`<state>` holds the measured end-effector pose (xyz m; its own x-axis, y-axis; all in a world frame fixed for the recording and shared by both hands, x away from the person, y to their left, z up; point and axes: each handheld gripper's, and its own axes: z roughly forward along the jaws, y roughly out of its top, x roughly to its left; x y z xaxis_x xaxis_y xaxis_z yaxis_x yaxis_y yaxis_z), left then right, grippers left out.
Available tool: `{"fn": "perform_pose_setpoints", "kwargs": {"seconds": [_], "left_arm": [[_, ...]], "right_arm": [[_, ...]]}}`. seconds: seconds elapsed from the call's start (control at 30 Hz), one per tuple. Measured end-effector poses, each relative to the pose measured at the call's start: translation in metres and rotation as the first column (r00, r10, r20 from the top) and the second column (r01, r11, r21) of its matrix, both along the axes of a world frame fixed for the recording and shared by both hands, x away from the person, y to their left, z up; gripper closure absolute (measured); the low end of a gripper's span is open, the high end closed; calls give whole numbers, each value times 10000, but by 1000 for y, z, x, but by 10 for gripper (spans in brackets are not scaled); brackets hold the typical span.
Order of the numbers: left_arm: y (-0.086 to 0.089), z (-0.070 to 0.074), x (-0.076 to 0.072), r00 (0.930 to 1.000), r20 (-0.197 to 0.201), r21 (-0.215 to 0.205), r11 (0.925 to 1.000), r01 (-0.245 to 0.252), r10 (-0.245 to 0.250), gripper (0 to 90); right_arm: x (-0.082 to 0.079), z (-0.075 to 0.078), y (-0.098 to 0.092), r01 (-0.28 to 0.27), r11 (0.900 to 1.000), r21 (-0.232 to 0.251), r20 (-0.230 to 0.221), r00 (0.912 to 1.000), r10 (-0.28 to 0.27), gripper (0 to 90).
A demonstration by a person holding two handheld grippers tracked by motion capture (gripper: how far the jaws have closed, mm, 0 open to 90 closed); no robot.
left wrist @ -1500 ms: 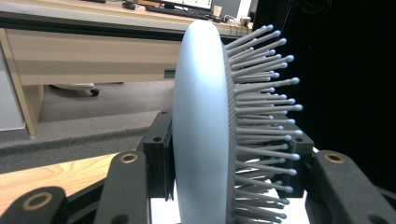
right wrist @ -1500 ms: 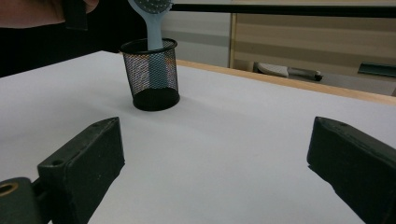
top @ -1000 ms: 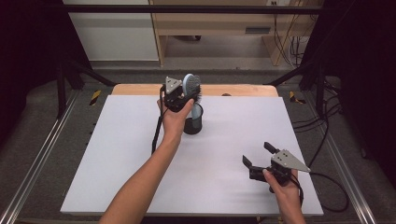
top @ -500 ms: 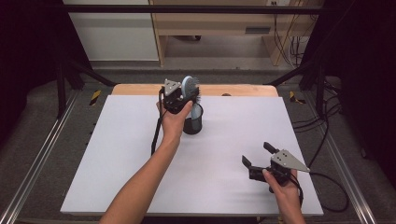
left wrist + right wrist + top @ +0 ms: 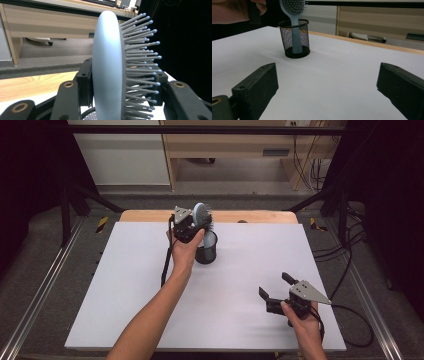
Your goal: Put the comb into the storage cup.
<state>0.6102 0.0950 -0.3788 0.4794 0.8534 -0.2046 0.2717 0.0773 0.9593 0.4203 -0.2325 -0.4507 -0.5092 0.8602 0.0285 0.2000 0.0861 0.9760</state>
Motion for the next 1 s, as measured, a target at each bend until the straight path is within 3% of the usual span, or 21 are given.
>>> {"fn": "perform_pose_setpoints", "kwargs": {"seconds": [0.33,1.0], "left_arm": [[4,-1,0,10000,-14,-85,10000,-14,14,491],[33,-8,7,9982,-587,-768,9969,-176,131,461]], "right_arm": [[0,0,0,5,10000,-22,4,10000,-5,38],[0,0,1,-25,10000,-42,-5,10000,25,38]]}}
